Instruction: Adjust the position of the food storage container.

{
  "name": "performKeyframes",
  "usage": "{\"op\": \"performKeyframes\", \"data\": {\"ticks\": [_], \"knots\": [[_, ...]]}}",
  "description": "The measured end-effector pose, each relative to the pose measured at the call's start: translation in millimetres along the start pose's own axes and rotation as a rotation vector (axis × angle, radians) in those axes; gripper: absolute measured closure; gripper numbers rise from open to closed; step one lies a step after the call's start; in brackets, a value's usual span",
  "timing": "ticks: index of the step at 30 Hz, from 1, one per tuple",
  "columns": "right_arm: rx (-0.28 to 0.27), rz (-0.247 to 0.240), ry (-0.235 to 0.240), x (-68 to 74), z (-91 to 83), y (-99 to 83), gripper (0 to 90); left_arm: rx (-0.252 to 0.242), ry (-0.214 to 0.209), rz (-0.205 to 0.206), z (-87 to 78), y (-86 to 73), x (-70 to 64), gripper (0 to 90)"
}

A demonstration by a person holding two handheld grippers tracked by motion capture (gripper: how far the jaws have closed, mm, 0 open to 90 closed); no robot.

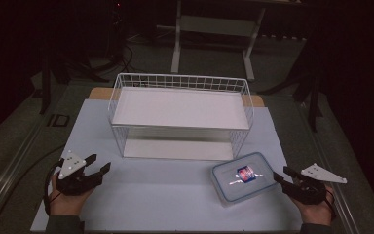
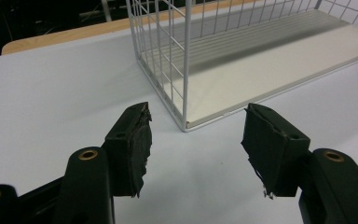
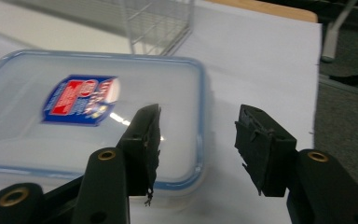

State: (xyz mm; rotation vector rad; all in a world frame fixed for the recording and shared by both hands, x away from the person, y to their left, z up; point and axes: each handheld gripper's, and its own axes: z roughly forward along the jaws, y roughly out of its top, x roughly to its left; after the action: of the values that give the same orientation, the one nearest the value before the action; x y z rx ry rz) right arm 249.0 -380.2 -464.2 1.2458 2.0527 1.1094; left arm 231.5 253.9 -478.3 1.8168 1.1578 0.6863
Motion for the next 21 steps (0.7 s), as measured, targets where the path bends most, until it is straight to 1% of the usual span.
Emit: {"op": "performKeyframes", "data": {"ticks": [2, 4, 9, 12, 14, 15, 19, 20, 21], "knots": [[0.001, 0.005, -0.005, -1.8, 1.0, -0.5, 49.0, -0.001, 0.002, 0.0, 0.3, 0.4, 0.3, 41.2], [0.007, 0.009, -0.021, -5.2, 4.9, -0.9, 48.6, -0.006, 0.005, -0.001, -0.2, 0.6, 0.3, 41.1], [0.002, 0.018, -0.031, -7.6, 10.6, 0.9, 48.4, -0.012, 0.018, -0.002, -0.6, 0.0, 1.3, 40.9], [0.009, 0.017, -0.032, -7.7, 13.9, 1.8, 51.0, -0.013, 0.021, -0.005, -0.4, 0.0, 1.9, 40.8], [0.013, 0.021, -0.035, -8.1, 15.5, 2.0, 56.1, -0.014, 0.022, -0.004, -0.5, 0.1, 2.0, 40.9], [0.019, 0.025, -0.035, -8.8, 16.1, 1.9, 60.5, -0.013, 0.021, -0.003, -0.5, 0.1, 1.9, 41.0], [0.057, 0.044, -0.029, -12.6, 19.6, -0.8, 85.2, -0.011, 0.021, 0.002, -0.2, 0.4, 1.0, 41.1], [0.057, 0.044, -0.029, -12.6, 19.6, -0.8, 85.2, -0.011, 0.021, 0.002, -0.2, 0.4, 1.0, 41.1], [0.074, 0.057, -0.032, -14.6, 20.6, -2.4, 89.4, -0.009, 0.02, 0.005, -0.2, 0.4, 0.5, 41.2]]}}
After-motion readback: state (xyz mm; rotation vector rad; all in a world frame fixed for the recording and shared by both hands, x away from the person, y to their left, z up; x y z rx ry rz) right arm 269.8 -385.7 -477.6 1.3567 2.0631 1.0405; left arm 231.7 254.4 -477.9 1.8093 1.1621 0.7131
